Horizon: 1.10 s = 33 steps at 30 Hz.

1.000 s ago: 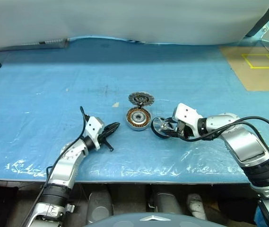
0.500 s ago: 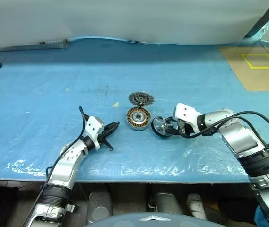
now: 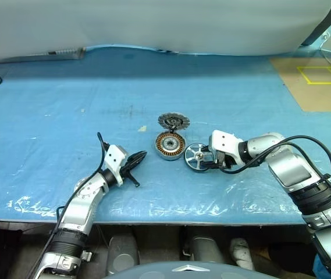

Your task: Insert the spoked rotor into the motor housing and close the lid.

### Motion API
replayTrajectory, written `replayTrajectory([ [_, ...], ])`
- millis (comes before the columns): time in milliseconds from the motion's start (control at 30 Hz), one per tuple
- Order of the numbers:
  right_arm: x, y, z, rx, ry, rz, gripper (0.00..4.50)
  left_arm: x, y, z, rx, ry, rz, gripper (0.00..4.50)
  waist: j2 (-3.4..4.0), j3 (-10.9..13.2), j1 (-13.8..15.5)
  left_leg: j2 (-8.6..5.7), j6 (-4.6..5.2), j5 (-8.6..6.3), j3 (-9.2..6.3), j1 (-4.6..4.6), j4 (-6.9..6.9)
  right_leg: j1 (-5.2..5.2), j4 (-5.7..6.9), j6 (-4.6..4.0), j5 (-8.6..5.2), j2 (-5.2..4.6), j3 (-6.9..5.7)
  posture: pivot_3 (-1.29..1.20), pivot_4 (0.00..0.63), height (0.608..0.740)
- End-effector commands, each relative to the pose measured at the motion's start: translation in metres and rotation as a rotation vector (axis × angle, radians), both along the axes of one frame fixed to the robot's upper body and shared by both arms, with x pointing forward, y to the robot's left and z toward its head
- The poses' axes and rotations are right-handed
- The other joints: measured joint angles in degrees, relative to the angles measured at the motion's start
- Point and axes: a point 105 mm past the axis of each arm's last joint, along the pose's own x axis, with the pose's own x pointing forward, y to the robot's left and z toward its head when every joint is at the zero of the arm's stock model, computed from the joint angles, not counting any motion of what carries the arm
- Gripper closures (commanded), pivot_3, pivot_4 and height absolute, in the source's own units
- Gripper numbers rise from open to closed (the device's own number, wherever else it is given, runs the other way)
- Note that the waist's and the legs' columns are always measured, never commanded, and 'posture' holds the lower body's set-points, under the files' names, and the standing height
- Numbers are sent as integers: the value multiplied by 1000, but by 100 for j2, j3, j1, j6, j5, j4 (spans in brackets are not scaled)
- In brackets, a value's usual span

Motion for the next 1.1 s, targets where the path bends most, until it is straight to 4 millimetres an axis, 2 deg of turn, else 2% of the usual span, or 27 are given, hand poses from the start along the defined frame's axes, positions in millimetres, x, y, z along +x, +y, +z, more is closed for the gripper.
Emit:
replayTrajectory([
  [33, 2, 4, 9, 5, -32, 22, 2130, 1, -1, 14, -15, -61, -1, 4500, 0, 0, 0, 0, 0, 0, 0, 0, 0, 0, 0, 0, 0, 0, 0, 0, 150, 740],
  [133, 1, 4, 8, 1, -29, 24, 2130, 1, -1, 14, -14, -61, 1, 4500, 0, 0, 0, 0, 0, 0, 0, 1, 0, 0, 1, 0, 0, 0, 0, 0, 150, 740],
  [267, 1, 3, 6, -7, -27, 18, 3343, 1, 0, 14, -13, -61, 4, 4500, -4, -2, -5, 0, 0, 0, 0, 1, 0, 1, 1, 0, 0, 0, 0, 0, 150, 740],
  [300, 1, 3, 6, -8, -29, 16, 3420, 1, 0, 14, -13, -61, 4, 4500, -4, -2, -5, 1, 0, 0, 0, 1, 0, 4, 1, 0, 0, 1, 0, 0, 150, 740],
  [533, 0, 0, 8, 7, -42, -25, 3420, 1, 0, 14, -13, -64, 5, 4500, -4, -2, -2, 2, 2, -1, 0, 5, 1, 13, 2, -1, 1, 1, 0, 0, 150, 740],
  [767, -18, -11, 40, 35, -36, -7, 3459, 4, 0, 17, -10, -73, -10, 4500, -4, -2, 9, 0, 2, -1, -1, 6, -1, 11, -5, -1, 0, 0, 0, 0, 150, 740],
  [867, -26, -3, 49, 68, -31, 19, 3459, 5, -1, 19, -10, -78, -17, 4500, -4, -2, 0, 2, 17, -10, -1, 8, -2, 11, -5, 0, 0, 1, 0, 0, 150, 740],
  [967, -21, 22, 56, 137, -74, -2, 3459, 5, -3, 22, -7, -89, -33, 4500, -4, -2, -17, 3, 18, -10, 0, 7, -2, 13, 0, 0, 0, 2, 2, 0, 150, 740],
  [1100, -13, 49, 54, 184, -100, -20, 3459, 5, -6, 23, -4, -100, -50, 4500, -1, -3, -10, 1, 6, -4, 0, 10, -1, 11, 2, -1, 1, 2, 2, 0, 150, 740],
])
